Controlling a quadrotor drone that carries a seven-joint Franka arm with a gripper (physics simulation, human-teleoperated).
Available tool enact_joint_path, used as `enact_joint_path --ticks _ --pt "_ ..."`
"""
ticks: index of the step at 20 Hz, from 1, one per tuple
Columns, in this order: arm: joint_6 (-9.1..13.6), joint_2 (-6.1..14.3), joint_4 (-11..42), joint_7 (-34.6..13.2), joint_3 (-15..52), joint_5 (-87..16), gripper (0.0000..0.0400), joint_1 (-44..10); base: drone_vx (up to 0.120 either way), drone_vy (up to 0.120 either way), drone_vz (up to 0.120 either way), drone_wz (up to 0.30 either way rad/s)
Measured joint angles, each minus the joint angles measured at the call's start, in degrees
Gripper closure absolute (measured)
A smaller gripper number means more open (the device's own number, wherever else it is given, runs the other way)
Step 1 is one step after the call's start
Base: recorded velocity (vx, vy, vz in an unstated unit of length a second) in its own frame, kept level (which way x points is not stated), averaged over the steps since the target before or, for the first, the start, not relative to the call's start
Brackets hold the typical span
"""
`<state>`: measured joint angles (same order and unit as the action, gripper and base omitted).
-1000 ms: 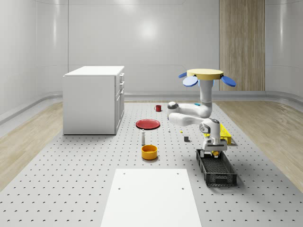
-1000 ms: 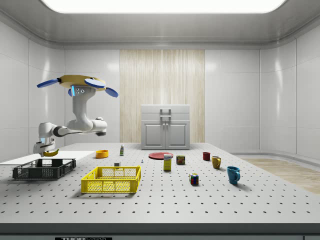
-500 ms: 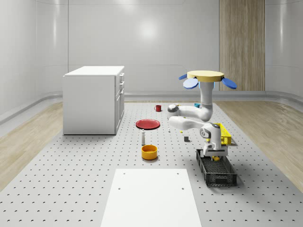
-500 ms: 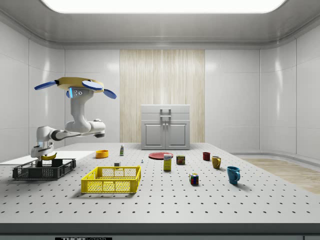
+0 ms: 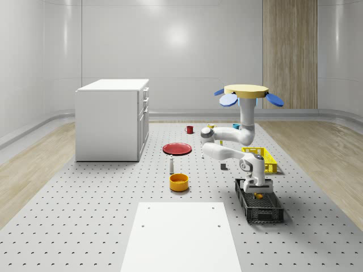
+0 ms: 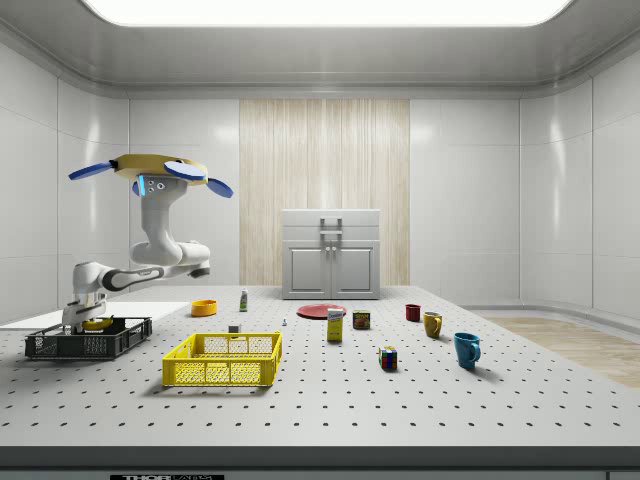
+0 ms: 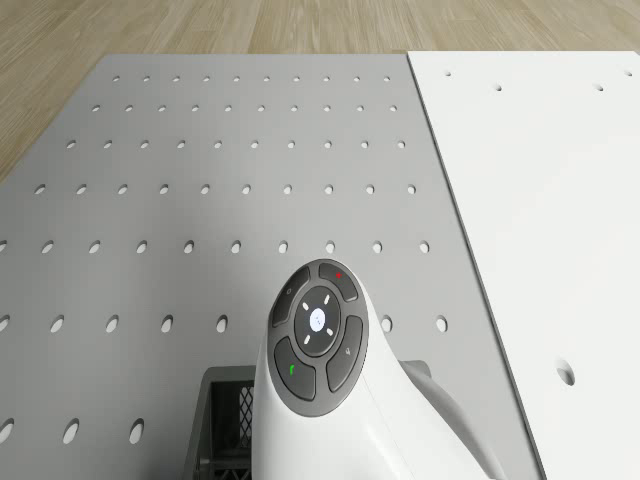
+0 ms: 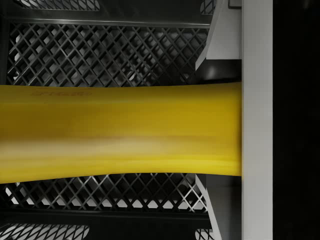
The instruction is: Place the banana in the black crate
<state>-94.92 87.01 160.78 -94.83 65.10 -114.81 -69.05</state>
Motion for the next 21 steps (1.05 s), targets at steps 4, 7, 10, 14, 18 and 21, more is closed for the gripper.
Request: enact_joint_path --ticks 4,7,10,14,18,21 --pt "-0.3 -0.6 -0.8 0.2 -1.9 -2.0 0.0209 -0.2 0.000 0.000 0.000 0.000" --pt "-0.4 -1.0 -1.1 -0.2 -2.7 -2.7 0.0117 -0.2 0.000 0.000 0.000 0.000" --pt "-0.1 -1.3 -1.0 -0.6 -2.6 -2.5 0.0055 0.0 0.000 0.000 0.000 0.000" --pt "1.0 -1.5 -0.1 -0.8 -0.8 -1.0 0.0020 0.6 0.000 0.000 0.000 0.000" --pt "1.6 -1.7 0.3 -1.0 0.2 0.0 0.0007 0.9 0.000 0.000 0.000 0.000" --pt "1.8 -1.7 0.4 -1.0 0.5 0.3 0.0004 1.0 0.000 0.000 0.000 0.000"
